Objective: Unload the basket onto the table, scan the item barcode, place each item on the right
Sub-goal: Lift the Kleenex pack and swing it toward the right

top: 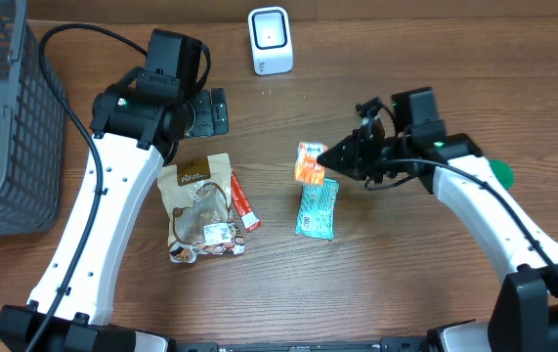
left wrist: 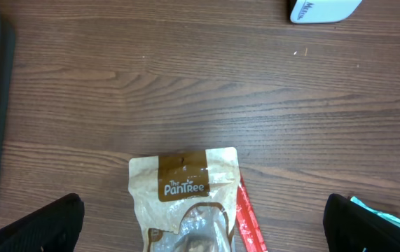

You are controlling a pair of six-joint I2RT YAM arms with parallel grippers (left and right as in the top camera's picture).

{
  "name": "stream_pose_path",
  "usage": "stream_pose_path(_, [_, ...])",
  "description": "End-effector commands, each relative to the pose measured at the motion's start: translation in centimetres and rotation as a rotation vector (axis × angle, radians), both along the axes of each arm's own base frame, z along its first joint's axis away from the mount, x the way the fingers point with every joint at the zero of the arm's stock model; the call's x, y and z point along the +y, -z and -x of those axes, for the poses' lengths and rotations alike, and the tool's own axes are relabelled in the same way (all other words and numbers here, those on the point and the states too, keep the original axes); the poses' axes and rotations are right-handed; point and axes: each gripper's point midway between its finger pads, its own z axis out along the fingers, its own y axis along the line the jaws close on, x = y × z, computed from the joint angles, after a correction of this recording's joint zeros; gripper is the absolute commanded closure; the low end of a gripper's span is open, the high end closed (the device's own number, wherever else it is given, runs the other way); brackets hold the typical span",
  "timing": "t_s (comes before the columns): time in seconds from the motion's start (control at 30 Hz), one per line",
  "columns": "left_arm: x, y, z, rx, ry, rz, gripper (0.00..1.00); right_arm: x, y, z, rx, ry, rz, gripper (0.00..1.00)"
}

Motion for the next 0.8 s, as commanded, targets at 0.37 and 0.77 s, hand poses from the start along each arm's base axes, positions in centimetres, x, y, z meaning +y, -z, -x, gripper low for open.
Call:
stream_pose_path(0.37, [0.3, -0.6, -0.2, -0.017, 0.007, -0.014, 0.0, 0.1, -10.0, 2.5, -0.237, -0.295, -0.467, 0.96])
stream_pose_path(0.77, [0.3, -0.6, -0.2, -0.017, 0.007, -0.014, 0.0, -3.4, -16.0, 4.9, -0.411, -0.306, -0.523, 0.96])
